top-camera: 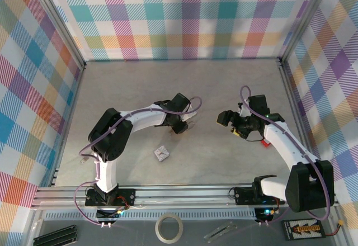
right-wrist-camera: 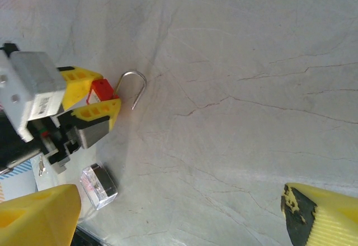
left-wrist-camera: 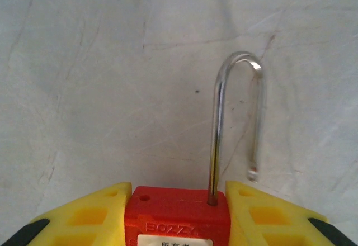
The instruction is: Unlock with the key
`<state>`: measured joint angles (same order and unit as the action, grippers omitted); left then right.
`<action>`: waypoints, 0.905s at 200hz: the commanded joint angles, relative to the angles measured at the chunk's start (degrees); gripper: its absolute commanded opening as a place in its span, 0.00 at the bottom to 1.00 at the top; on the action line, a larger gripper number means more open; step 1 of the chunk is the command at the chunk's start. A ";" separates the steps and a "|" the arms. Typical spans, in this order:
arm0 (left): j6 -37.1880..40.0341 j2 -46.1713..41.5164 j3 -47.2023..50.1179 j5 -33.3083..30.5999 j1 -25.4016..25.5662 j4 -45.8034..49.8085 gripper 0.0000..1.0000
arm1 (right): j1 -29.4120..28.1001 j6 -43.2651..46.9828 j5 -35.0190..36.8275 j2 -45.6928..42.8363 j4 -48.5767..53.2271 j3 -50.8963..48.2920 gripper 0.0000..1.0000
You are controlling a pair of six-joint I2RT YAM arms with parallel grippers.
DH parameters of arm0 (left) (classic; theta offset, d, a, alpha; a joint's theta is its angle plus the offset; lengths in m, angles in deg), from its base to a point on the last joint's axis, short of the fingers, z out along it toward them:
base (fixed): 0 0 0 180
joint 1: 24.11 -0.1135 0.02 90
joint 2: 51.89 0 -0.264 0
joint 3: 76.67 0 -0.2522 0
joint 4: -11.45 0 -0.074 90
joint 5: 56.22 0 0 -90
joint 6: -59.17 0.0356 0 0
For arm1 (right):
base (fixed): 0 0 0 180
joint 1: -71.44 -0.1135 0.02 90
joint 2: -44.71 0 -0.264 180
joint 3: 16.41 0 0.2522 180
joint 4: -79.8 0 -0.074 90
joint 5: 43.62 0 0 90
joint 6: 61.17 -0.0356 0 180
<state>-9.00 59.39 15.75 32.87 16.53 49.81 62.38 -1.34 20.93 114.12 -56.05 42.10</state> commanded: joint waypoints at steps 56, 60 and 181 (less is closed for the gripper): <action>-7.25 5.69 -6.24 -12.49 -2.49 6.41 0.00 | -0.08 1.61 0.14 -1.62 1.21 -0.24 0.92; -7.88 5.93 -6.67 -13.15 -2.59 6.76 0.00 | -0.08 1.61 0.14 -1.72 1.16 -0.30 0.92; -25.89 13.61 -16.27 -17.68 -6.16 16.07 0.16 | -0.08 1.52 1.10 -6.85 3.25 -2.89 0.93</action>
<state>-29.29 69.60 -0.27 20.46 14.30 64.32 62.38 -0.64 21.56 109.64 -54.82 40.07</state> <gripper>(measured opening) 0.368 0.925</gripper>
